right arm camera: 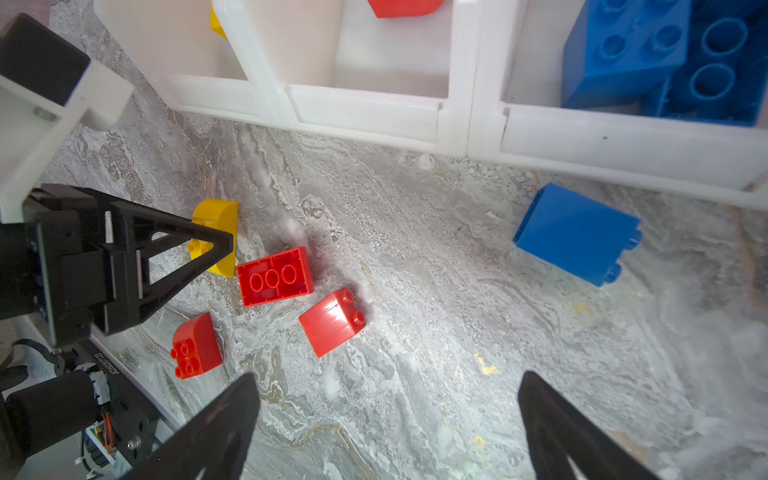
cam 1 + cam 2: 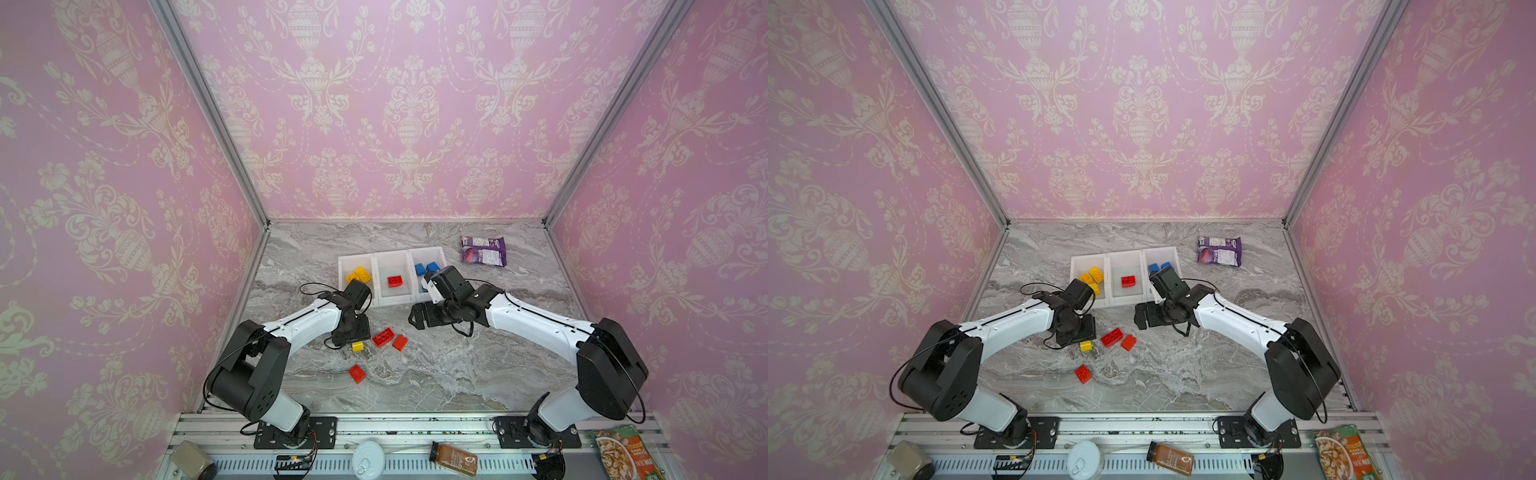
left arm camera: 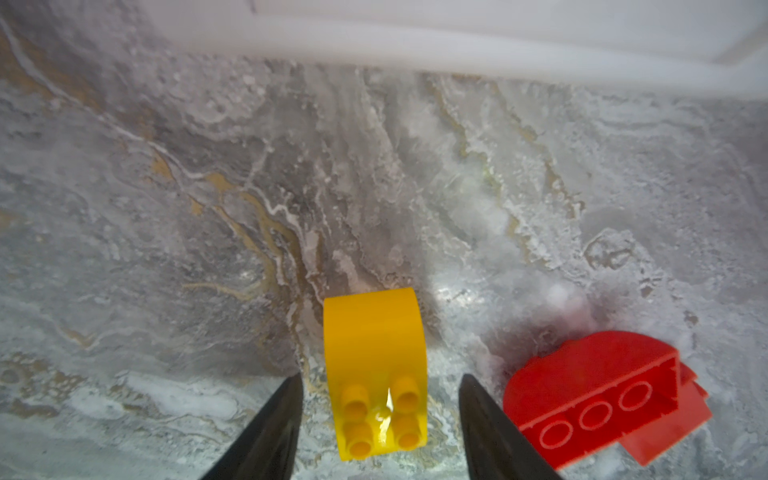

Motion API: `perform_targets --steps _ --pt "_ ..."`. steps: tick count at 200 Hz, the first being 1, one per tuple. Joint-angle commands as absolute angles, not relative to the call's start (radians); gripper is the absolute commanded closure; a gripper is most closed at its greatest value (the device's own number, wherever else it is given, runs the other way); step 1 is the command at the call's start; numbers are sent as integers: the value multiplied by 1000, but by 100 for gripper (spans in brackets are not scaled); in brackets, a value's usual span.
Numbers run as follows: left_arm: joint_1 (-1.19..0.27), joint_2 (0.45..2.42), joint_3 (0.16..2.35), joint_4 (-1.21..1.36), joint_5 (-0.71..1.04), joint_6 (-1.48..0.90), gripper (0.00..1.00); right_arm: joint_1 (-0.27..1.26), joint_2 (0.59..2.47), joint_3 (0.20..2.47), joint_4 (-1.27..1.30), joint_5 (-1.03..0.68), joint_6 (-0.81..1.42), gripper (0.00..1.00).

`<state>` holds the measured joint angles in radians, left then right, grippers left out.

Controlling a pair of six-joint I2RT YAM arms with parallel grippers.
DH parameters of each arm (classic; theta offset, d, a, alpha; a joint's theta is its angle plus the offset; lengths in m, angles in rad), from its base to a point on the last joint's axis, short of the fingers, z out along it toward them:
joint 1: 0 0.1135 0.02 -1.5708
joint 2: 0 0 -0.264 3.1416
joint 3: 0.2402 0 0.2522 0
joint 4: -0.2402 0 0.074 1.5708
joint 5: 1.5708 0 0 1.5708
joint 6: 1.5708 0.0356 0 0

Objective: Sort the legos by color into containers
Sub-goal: 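Close the left gripper on the yellow brick and lift it, then carry the yellow brick over the nearest compartment and release it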

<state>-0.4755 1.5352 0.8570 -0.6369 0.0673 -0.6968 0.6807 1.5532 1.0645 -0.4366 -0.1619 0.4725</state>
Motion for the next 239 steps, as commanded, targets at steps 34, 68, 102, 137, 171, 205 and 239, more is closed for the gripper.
perform_targets --steps 34,68,102,137,171,205,239 --pt "-482 1560 864 -641 61 -687 44 675 1536 1045 -419 -176 494 1" --pt "-481 1561 859 -640 63 -678 49 675 1535 1051 -417 -179 493 1" --pt "-482 1572 888 -686 43 -621 55 675 1534 1059 -424 -182 491 1" --pt "-482 1591 908 -713 31 -581 58 675 1523 1060 -428 -178 491 0" --pt "-482 1616 906 -689 53 -589 59 675 1515 1056 -428 -175 494 0" --pt "-481 1610 911 -691 53 -593 62 674 1521 1065 -428 -180 490 0" --pt "-482 1585 920 -716 42 -587 66 675 1549 1088 -425 -196 484 0"
